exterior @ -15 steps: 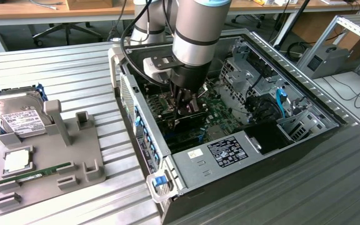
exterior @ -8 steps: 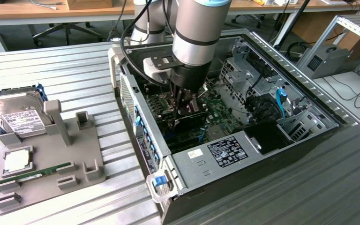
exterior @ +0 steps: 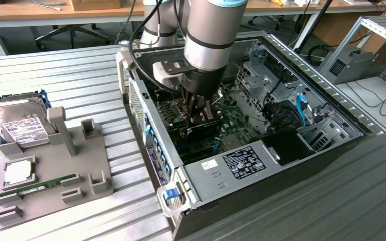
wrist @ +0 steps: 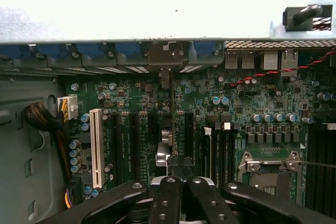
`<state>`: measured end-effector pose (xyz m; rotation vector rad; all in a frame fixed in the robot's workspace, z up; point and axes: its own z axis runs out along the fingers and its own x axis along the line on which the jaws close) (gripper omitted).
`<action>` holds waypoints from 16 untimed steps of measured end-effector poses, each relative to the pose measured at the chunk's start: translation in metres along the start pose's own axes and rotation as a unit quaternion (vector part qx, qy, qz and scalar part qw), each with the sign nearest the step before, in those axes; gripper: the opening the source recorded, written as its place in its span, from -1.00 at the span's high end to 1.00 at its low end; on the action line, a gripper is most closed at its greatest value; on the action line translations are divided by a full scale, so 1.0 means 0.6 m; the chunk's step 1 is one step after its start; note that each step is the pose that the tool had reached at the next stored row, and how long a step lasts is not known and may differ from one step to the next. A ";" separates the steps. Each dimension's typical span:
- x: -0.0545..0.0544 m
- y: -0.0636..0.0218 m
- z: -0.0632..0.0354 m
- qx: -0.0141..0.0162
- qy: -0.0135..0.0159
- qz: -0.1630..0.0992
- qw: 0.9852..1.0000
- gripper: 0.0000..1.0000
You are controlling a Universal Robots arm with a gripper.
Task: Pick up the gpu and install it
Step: 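Press down on the gpu until it lock into place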
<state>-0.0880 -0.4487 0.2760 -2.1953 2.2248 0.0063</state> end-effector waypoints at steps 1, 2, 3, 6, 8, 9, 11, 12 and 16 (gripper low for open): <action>0.000 0.001 0.000 0.000 0.000 0.000 1.000 0.79; 0.000 0.001 0.000 0.000 0.000 0.000 1.000 0.79; 0.000 0.001 0.000 0.000 0.000 0.000 1.000 0.79; 0.000 0.001 0.000 0.000 0.000 0.000 1.000 0.79; 0.000 0.002 0.000 0.000 0.000 0.000 1.000 0.79; 0.000 0.002 0.000 0.000 0.000 0.000 1.000 0.79; 0.000 0.002 0.000 0.000 0.000 0.000 1.000 0.79; 0.000 0.002 0.000 0.000 0.000 0.000 1.000 0.79; 0.000 0.002 0.001 0.000 0.000 0.000 1.000 0.79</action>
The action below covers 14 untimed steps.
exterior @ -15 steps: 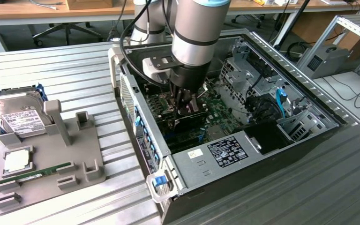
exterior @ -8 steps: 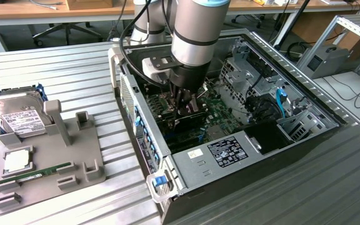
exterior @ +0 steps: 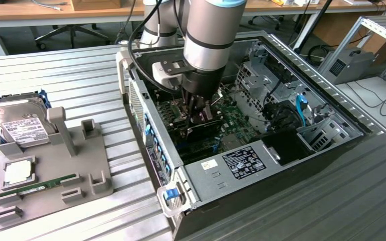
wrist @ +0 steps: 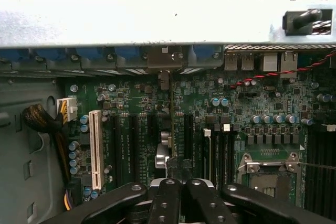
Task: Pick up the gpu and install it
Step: 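Press down on the gpu until it lock into place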
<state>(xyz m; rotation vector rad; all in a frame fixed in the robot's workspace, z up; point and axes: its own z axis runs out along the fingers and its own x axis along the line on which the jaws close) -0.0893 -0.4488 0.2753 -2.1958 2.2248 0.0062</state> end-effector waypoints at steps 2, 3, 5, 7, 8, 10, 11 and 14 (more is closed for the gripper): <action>0.000 0.000 0.000 0.000 0.000 0.000 1.000 0.79; 0.000 0.001 0.000 0.000 0.000 0.000 1.000 0.79; 0.000 0.001 0.000 0.000 0.000 0.000 1.000 0.79; 0.000 0.001 0.000 0.000 0.000 0.000 1.000 0.79; 0.000 0.001 0.000 0.000 0.000 0.000 1.000 0.79; 0.000 0.002 0.002 0.000 0.000 0.000 1.000 0.79; 0.000 0.002 0.002 0.000 0.000 0.000 1.000 0.79; 0.000 0.002 0.002 0.000 0.000 0.000 1.000 0.79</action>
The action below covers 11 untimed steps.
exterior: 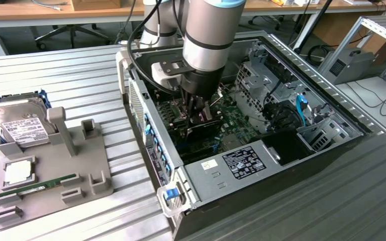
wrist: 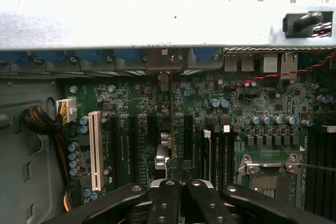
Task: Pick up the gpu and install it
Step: 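Press down on the gpu until it lock into place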
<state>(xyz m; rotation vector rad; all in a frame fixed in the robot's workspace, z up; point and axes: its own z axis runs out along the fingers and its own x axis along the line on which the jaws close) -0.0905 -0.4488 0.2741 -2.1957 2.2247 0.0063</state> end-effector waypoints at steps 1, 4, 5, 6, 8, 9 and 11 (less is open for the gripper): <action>0.000 0.000 0.001 0.000 0.000 0.000 1.000 0.79; 0.000 0.000 0.001 0.000 0.000 0.000 1.000 0.79; 0.000 0.000 0.001 0.000 0.000 0.000 1.000 0.79; 0.000 0.000 0.001 0.000 0.000 0.000 1.000 0.79; 0.000 0.001 0.004 0.000 -0.001 0.000 1.000 0.79; 0.000 0.001 0.003 0.000 0.000 0.000 1.000 0.79; 0.000 0.001 0.003 0.000 0.000 0.000 1.000 0.79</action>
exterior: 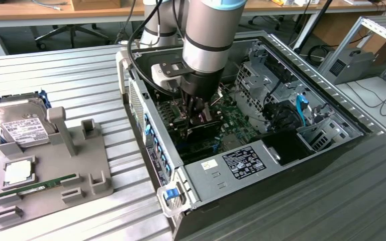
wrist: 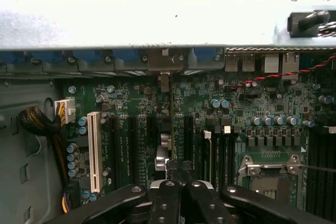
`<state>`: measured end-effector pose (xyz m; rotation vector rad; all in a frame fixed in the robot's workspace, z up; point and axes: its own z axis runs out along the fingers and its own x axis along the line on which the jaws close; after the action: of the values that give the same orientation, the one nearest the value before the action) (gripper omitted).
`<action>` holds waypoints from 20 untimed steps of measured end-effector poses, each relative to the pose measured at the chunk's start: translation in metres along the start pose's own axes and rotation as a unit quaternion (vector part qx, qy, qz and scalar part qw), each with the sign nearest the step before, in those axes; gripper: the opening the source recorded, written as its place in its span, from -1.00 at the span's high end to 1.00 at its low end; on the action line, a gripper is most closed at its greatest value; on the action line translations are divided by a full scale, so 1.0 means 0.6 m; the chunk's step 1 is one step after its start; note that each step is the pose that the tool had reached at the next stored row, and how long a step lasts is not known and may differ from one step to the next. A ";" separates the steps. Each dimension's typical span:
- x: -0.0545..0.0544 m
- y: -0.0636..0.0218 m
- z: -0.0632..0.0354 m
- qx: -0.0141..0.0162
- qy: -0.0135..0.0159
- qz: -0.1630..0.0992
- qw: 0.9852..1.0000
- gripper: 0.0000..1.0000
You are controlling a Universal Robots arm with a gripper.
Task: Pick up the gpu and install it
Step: 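Press down on the gpu until it lock into place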
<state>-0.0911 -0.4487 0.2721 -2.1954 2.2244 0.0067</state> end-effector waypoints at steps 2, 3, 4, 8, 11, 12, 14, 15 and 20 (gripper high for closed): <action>0.000 0.000 0.000 0.000 0.000 0.000 1.000 0.79; 0.000 0.000 0.000 0.000 0.000 0.000 1.000 0.79; 0.000 0.000 0.000 0.000 0.000 0.000 1.000 0.79; 0.000 0.000 0.000 0.000 0.000 0.000 1.000 0.79; 0.000 0.000 0.000 0.000 0.000 0.000 1.000 0.79; 0.000 0.000 0.001 0.000 0.000 0.000 1.000 0.79; 0.000 0.000 0.001 0.000 0.000 0.000 1.000 0.79; 0.000 0.000 0.001 0.000 0.000 0.000 1.000 0.79; 0.000 0.000 -0.005 0.000 0.000 0.000 1.000 0.79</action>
<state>-0.0912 -0.4487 0.2753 -2.1955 2.2246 0.0064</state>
